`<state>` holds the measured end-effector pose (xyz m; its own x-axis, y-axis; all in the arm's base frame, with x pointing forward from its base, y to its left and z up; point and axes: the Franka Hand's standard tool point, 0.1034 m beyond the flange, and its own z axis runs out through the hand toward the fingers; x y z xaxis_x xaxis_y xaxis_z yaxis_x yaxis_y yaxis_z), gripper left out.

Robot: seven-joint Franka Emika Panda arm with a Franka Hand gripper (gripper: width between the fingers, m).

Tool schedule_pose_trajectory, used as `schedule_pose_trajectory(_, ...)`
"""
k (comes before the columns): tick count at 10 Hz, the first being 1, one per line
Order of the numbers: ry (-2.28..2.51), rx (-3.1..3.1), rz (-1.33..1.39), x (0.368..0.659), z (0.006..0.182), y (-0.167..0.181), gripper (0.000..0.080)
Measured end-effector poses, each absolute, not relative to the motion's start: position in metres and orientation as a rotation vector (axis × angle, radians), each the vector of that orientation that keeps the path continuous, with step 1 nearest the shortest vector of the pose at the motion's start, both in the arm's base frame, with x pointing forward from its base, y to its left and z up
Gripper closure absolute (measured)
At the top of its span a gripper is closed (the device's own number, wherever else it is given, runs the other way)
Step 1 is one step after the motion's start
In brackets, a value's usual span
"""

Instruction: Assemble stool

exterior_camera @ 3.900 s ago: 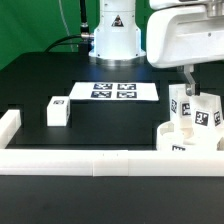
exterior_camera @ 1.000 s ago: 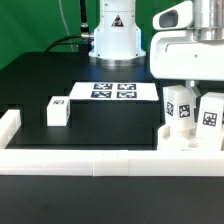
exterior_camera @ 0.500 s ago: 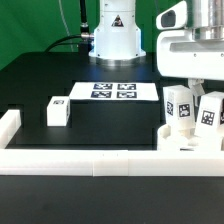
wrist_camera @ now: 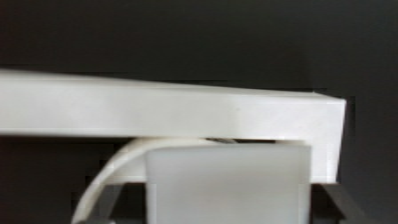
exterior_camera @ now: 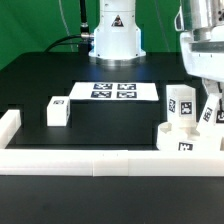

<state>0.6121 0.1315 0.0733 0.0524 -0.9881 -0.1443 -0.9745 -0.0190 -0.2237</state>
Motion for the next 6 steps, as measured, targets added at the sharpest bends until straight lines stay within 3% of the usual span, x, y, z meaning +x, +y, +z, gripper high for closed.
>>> schedule_pose_trajectory(6, 2.318, -1.667, 0.006, 0.6118, 0.0716, 0.1307, 0.0462)
